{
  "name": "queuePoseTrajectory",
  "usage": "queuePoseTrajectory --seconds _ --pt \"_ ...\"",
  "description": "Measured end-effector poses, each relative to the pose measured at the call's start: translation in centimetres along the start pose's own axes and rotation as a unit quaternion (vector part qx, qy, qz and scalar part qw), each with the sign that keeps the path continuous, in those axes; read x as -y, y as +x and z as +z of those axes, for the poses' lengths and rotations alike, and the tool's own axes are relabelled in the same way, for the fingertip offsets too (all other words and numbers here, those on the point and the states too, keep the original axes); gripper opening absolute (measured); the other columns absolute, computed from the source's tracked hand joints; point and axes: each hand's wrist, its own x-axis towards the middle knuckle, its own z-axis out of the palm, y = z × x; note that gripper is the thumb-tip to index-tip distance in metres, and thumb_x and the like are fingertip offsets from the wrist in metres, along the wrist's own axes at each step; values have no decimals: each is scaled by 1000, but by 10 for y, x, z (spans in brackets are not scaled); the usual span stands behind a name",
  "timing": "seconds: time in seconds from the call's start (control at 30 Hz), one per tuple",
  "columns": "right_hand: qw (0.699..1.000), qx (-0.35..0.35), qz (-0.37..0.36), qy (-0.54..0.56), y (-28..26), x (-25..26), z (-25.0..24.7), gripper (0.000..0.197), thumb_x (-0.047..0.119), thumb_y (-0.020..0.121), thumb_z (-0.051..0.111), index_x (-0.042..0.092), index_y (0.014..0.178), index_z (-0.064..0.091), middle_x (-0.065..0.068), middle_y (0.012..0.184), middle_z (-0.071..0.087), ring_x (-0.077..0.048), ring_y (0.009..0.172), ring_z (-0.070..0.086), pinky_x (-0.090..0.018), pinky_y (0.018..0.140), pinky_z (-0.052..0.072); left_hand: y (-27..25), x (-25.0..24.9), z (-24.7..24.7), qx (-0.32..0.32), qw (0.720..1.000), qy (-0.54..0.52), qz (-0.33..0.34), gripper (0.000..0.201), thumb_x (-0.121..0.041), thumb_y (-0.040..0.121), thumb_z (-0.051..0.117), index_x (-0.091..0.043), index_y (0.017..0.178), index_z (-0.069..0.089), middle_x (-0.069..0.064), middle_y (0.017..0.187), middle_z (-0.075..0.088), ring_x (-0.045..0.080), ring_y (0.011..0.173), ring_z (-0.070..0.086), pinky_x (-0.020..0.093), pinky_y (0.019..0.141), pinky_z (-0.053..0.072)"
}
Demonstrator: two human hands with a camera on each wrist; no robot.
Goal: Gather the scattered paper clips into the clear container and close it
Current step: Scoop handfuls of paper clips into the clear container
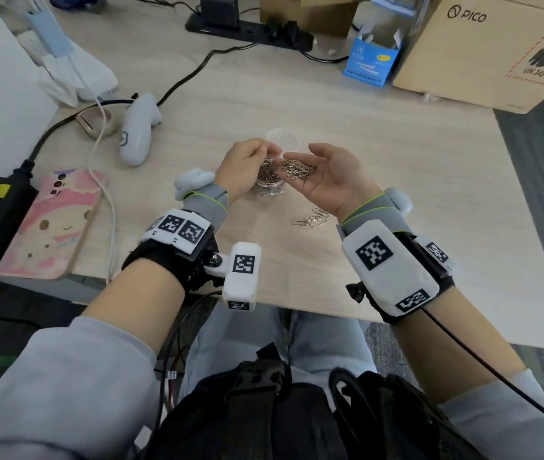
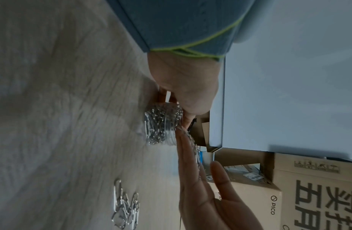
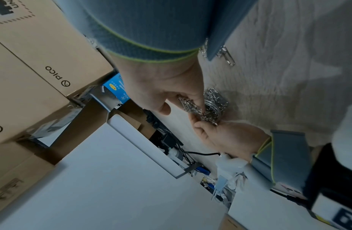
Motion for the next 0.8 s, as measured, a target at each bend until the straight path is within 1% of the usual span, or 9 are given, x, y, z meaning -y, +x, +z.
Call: queuePoseTrajectory --seconds 0.1,0.2,0.3,0.37,0.43,0.53,0.6,0.7,0.8 --pt "1000 -15 -6 -16 0 1 3 31 15 97 35 -11 104 51 -23 98 54 -39 96 57 -38 69 58 -1 4 1 -5 1000 -4 5 29 -7 95 36 -6 99 65 6 95 62 14 89 56 29 90 42" --pt "999 -22 0 -46 -2 2 7 33 17 97 36 -11 98 52 -25 99 56 -39 113 51 -38 83 51 -2 6 1 -1 1000 -14 4 30 -6 95 35 -5 99 65 7 94 62 15 89 55 27 87 43" --pt "997 -36 -8 -71 -4 5 8 43 19 97 37 -11 127 45 -28 124 53 -39 128 47 -39 88 49 -3 8 1 -5 1000 -24 10 30 -5 95 35 -4 100 64 9 95 62 13 88 56 23 84 43" --pt "995 -34 -4 -95 -6 7 8 42 21 96 37 -10 122 48 -25 109 54 -39 121 51 -39 93 47 -2 9 0 -8 999 -38 13 29 -4 95 35 -2 100 64 6 92 62 2 81 57 16 80 43" --pt "993 -33 0 -117 -9 8 10 34 23 96 38 -7 101 53 -22 93 55 -35 102 55 -36 87 49 -2 10 0 -12 998 -51 17 29 -3 95 35 -3 101 63 3 89 62 -8 75 56 13 79 43" --pt "989 -38 -1 -142 -9 9 11 31 25 95 40 -3 88 53 -19 85 54 -29 81 53 -32 78 49 -5 9 -2 -21 997 -73 26 27 -2 94 38 -2 105 62 7 94 62 -9 75 58 12 81 44" --pt "987 -35 -6 -156 -9 8 12 29 25 94 42 0 85 52 -16 81 52 -26 74 50 -29 72 47 -8 8 -3 -26 994 -103 32 23 -3 93 43 -3 104 63 3 89 63 -9 74 59 10 78 46" --pt "984 -30 -14 -175 -8 4 14 27 25 93 43 2 84 52 -14 84 51 -24 79 49 -27 72 44 -13 9 -7 -32 992 -115 38 15 -6 89 53 -10 95 66 -14 77 68 -3 74 60 13 76 47" --pt "982 -28 -21 -185 -8 1 17 24 26 94 44 3 89 52 -16 97 50 -24 91 48 -27 78 44 -16 10 -9 -30 993 -106 37 13 -8 86 58 -8 93 69 -18 69 69 4 75 62 18 78 49"
